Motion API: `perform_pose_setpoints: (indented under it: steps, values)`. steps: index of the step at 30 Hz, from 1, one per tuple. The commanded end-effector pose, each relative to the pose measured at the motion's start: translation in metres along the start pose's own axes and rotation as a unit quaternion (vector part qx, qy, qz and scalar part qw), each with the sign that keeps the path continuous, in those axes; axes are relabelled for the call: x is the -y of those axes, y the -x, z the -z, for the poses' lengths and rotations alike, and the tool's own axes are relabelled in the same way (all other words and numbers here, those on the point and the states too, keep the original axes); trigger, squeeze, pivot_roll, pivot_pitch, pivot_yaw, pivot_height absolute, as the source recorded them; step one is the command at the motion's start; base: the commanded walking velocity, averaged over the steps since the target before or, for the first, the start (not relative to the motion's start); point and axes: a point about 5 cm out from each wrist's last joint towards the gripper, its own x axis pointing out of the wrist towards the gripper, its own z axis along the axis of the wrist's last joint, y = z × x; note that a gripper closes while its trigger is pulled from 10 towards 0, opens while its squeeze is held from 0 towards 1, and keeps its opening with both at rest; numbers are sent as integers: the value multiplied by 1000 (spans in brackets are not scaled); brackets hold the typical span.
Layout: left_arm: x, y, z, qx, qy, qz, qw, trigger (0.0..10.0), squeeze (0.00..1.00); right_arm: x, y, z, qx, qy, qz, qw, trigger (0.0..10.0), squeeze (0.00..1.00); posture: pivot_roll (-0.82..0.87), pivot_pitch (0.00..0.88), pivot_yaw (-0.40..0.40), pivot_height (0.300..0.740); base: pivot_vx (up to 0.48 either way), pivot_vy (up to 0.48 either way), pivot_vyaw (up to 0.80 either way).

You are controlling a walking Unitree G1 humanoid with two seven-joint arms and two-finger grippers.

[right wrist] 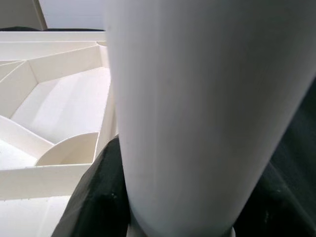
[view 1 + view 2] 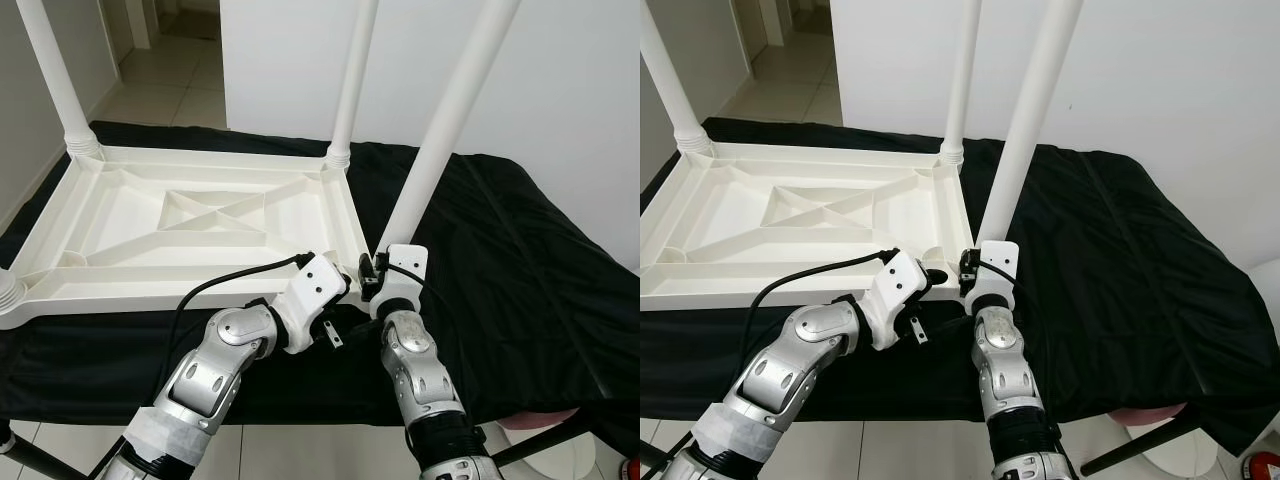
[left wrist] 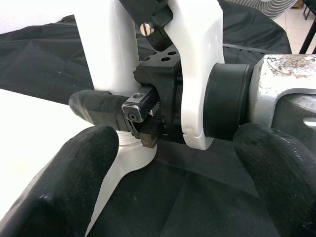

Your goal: Building children table

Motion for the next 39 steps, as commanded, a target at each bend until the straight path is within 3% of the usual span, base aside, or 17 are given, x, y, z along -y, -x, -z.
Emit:
perform_pose_setpoints:
  steps: [1,7,11,12,14,15,17,20,23,33,39]
  values:
    - [3,-1,2,-6,-2,-6,1000,10000,0,-6,4,8,-19,-4,-18,1000,10000,1000,22,0,-102,740,0,0,0]
    - [4,0,2,-7,-1,-6,1000,10000,0,2,7,-1,6,-23,-44,999,10000,1000,21,0,-108,740,0,0,0]
    - [5,0,3,-6,1,-7,1000,10000,0,20,10,-4,14,-1,-65,998,10000,1000,20,0,-111,740,0,0,0]
    - [6,0,3,-6,2,-8,1000,10000,0,26,11,-5,14,7,-86,996,10000,247,19,0,-110,740,0,0,0]
    - [6,0,3,-6,2,-8,1000,10000,0,26,11,-5,14,7,-86,996,10000,247,19,0,-110,740,0,0,0]
    - [6,0,3,-6,3,-8,1000,10000,0,32,12,-6,16,10,-107,994,10000,0,17,0,-108,740,0,0,0]
    - [6,0,3,-6,4,-7,1000,10000,0,40,13,-9,19,17,-155,988,10000,0,12,0,-100,740,0,0,0]
    - [6,0,2,-6,4,-7,1000,10000,0,44,12,-9,19,29,-179,983,10000,0,9,0,-98,740,0,0,0]
    - [5,0,2,-7,3,-5,1000,10000,0,56,10,-11,10,54,-241,969,10000,0,6,0,-91,740,0,0,0]
    - [3,2,2,-10,1,-2,1000,10000,0,49,3,-3,-15,94,-319,943,10000,0,26,0,-58,740,0,0,0]
    - [1,5,2,-14,-1,-7,1000,10000,0,46,0,6,-32,99,-336,936,10000,0,44,0,-63,740,0,0,0]
